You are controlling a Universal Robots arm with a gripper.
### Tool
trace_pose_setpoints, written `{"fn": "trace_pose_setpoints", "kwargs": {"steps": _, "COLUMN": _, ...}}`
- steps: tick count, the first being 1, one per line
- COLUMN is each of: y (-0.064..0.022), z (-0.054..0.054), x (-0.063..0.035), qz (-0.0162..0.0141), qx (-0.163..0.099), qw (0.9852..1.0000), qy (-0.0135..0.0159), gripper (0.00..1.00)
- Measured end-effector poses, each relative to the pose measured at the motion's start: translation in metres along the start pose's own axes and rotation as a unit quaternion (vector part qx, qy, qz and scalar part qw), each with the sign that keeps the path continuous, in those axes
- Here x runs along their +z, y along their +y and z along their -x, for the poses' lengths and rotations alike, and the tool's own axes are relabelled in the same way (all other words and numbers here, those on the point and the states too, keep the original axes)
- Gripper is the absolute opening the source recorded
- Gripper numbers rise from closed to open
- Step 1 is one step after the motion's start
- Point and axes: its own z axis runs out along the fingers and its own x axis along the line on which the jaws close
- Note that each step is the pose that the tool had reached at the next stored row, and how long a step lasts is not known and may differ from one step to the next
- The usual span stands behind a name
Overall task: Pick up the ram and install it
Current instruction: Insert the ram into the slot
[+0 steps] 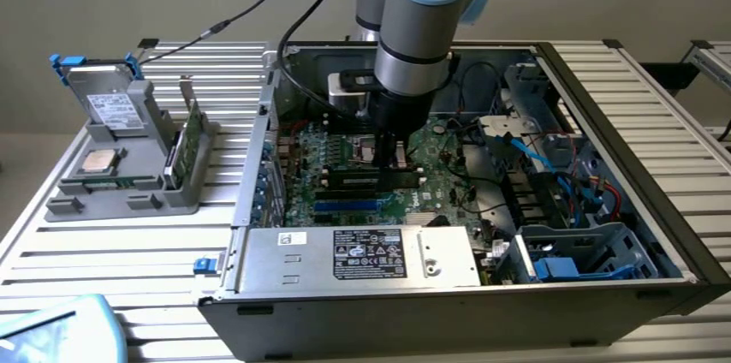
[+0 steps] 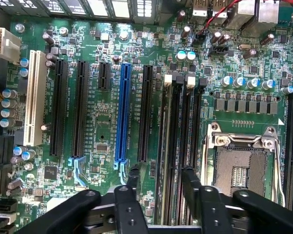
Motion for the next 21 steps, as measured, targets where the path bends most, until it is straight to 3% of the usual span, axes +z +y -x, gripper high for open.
{"fn": "trace_pose_setpoints", "kwargs": {"steps": 1, "y": 0.0010, "z": 0.000, "x": -0.0006, "qz": 0.0000, "qx": 0.000, "qw": 1.0000, "qy": 0.0000, "gripper": 0.52}}
{"fn": "trace_pose_setpoints", "kwargs": {"steps": 9, "y": 0.0096, "z": 0.001, "x": -0.0098, "qz": -0.0002, "qx": 0.000, "qw": 1.0000, "qy": 0.0000, "gripper": 0.52}}
{"fn": "trace_pose_setpoints", "kwargs": {"steps": 12, "y": 0.0097, "z": 0.001, "x": -0.0103, "qz": -0.0002, "qx": 0.000, "qw": 1.0000, "qy": 0.0000, "gripper": 0.44}}
{"fn": "trace_pose_setpoints", "kwargs": {"steps": 17, "y": 0.0100, "z": 0.001, "x": -0.0135, "qz": -0.0002, "qx": 0.000, "qw": 1.0000, "qy": 0.0001, "gripper": 0.19}}
{"fn": "trace_pose_setpoints", "kwargs": {"steps": 21, "y": 0.0102, "z": 0.001, "x": -0.0157, "qz": -0.0002, "qx": 0.000, "qw": 1.0000, "qy": 0.0004, "gripper": 0.10}}
